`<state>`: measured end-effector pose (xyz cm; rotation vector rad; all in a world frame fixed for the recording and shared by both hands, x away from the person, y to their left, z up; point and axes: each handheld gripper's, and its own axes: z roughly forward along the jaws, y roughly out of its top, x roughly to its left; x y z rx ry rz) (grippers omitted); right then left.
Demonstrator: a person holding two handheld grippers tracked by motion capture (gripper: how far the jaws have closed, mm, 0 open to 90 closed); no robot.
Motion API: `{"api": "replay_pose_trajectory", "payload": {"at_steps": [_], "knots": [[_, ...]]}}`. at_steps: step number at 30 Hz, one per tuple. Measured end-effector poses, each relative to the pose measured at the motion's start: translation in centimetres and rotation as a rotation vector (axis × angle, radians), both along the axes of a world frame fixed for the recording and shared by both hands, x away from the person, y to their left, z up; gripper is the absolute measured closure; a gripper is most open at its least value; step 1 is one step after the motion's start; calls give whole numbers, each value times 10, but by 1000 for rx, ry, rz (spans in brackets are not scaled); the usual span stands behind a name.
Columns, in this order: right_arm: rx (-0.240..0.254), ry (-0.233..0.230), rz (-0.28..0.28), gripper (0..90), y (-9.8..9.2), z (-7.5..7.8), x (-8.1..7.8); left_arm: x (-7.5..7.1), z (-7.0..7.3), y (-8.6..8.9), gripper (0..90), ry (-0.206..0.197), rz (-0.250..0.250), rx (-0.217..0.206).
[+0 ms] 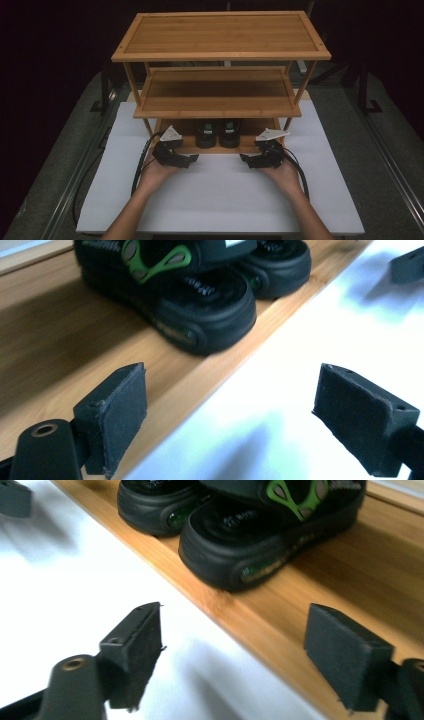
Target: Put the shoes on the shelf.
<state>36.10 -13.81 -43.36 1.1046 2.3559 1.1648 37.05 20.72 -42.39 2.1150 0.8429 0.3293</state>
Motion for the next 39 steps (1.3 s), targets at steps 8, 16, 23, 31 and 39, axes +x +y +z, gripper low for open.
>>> {"api": "replay_pose_trajectory", "payload": {"at_steps": [8,16,23,31,39], "knots": [[-29,-15,-15,137,-18,5,-28,-26,3,26,77,-14,3,20],[-8,-5,-26,77,-43,1,-49,-50,5,45,12,-19,22,32],[-13,7,-80,16,-70,-9,-72,-79,-1,75,12,-16,57,40],[-55,17,-125,16,-92,-16,-91,-109,-14,102,12,-5,103,117],[-90,51,-170,16,-114,-23,-105,-124,-28,118,12,27,111,122]]}}
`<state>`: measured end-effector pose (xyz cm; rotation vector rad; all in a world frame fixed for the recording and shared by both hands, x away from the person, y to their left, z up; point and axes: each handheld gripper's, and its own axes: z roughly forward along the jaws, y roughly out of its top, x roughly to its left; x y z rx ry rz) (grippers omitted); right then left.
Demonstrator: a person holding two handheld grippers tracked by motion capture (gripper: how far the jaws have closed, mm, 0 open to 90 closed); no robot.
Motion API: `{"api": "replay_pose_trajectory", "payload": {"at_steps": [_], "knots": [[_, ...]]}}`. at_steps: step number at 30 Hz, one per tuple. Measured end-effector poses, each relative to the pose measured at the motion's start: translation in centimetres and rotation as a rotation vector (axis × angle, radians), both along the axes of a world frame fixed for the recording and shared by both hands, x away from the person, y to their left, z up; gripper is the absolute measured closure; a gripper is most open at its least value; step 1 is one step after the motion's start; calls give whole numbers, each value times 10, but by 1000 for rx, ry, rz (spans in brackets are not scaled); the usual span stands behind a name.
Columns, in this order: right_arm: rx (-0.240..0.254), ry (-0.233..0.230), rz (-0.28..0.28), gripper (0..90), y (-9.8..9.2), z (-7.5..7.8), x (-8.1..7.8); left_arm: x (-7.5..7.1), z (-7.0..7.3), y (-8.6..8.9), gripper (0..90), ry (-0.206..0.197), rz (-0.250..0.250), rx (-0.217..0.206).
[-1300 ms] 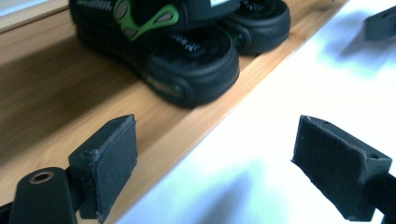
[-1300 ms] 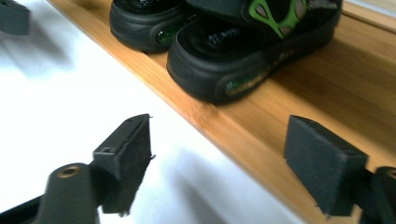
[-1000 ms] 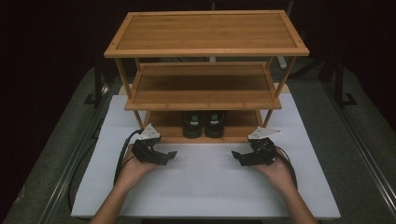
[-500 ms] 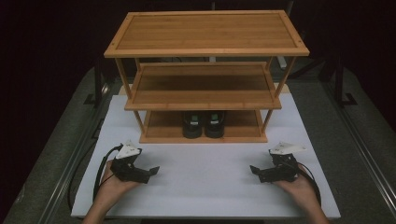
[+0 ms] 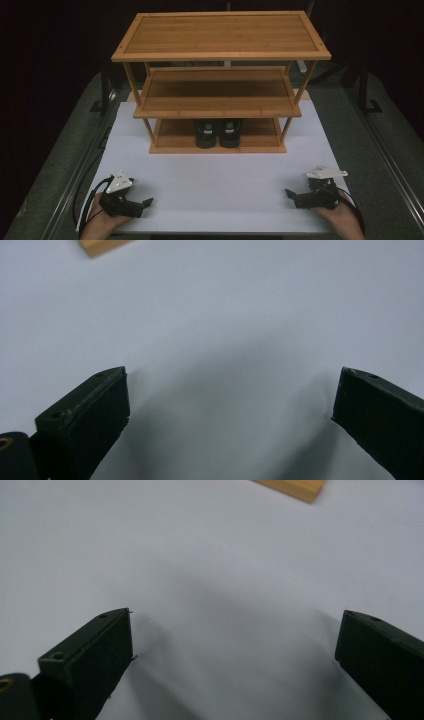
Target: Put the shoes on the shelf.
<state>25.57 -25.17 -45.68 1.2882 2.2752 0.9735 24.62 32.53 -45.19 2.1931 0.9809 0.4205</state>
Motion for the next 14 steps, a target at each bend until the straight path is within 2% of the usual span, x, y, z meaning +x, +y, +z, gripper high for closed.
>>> {"api": "replay_pose_trajectory", "payload": {"at_steps": [2,5,14], "knots": [[0,-2,-6,17,-1,0,-1,0,0,-1,12,3,-2,8],[-26,13,-10,15,1,-1,0,0,0,-1,12,4,-2,2],[-24,14,-11,16,0,-1,0,1,0,-1,12,6,-2,3]]}}
